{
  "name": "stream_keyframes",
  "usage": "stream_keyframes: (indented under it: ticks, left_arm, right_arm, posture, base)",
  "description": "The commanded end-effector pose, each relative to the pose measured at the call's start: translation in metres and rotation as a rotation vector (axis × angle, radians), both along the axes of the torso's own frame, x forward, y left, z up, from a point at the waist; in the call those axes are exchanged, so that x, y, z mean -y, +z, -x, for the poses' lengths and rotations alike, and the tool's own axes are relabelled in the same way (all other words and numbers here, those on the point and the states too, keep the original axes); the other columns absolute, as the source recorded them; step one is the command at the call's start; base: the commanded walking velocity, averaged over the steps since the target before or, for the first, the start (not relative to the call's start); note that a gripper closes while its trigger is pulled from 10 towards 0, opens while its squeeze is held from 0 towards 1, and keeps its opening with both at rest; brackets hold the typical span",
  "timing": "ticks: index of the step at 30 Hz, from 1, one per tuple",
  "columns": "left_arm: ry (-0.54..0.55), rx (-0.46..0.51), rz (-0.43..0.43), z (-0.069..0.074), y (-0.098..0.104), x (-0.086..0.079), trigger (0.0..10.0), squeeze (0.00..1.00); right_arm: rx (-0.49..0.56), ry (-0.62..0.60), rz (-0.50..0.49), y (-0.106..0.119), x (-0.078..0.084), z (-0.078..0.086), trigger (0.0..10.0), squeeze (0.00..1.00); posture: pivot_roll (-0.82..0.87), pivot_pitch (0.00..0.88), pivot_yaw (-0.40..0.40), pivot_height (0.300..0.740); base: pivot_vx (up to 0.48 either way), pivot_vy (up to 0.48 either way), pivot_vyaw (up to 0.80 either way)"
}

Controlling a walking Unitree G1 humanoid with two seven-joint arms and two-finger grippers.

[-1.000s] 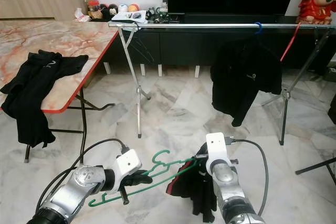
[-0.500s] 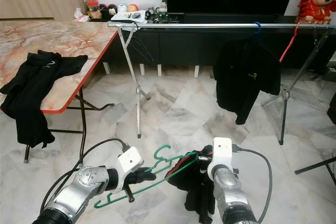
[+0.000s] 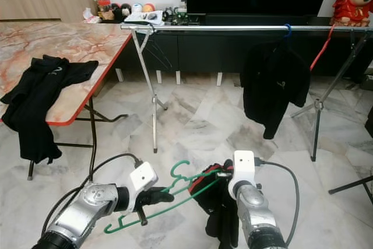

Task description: Hang hanger

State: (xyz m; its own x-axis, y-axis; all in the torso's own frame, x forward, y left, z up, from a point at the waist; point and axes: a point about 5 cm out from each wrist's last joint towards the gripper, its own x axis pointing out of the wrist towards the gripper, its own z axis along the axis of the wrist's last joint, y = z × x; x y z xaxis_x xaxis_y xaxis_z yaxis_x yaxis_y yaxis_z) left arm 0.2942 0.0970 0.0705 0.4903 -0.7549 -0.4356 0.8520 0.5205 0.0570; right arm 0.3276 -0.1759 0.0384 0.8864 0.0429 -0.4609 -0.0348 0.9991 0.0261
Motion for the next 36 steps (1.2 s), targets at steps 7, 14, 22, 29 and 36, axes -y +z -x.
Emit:
stream_keyframes:
  ticks: [7, 14, 22, 29, 36]
  left_arm:
    - [0.047, 0.061, 0.001, -0.008, 0.007, 0.002, 10.0, 0.00]
    - [0.105, 0.075, -0.032, -0.012, 0.003, -0.001, 10.0, 0.00]
    - [0.093, 0.067, -0.066, -0.011, -0.002, -0.002, 10.0, 0.00]
    - [0.062, 0.052, -0.030, -0.008, -0.001, 0.002, 10.0, 0.00]
    - [0.007, 0.015, 0.039, -0.003, 0.003, 0.007, 10.0, 0.00]
  right_arm:
    - [0.015, 0.022, 0.013, 0.002, -0.006, 0.001, 10.0, 0.00]
    - [0.011, -0.030, -0.019, 0.006, -0.003, 0.001, 10.0, 0.00]
    - [0.024, -0.147, 0.047, 0.008, 0.011, 0.001, 10.0, 0.00]
    - [0.033, -0.073, 0.055, 0.010, 0.003, 0.000, 10.0, 0.00]
    - [0.056, 0.030, 0.084, 0.014, -0.007, -0.003, 10.0, 0.00]
  posture:
    - [0.06, 0.036, 0.036, 0.740]
    - [0.06, 0.039, 0.034, 0.740]
    - [0.06, 0.039, 0.034, 0.740]
    - [0.06, 0.040, 0.032, 0.740]
    - [0.06, 0.039, 0.031, 0.740]
  base:
    - [0.000, 0.000, 0.00]
    - [0.000, 0.000, 0.00]
    - [0.000, 0.000, 0.00]
    - [0.000, 0.000, 0.00]
    - [0.000, 0.000, 0.00]
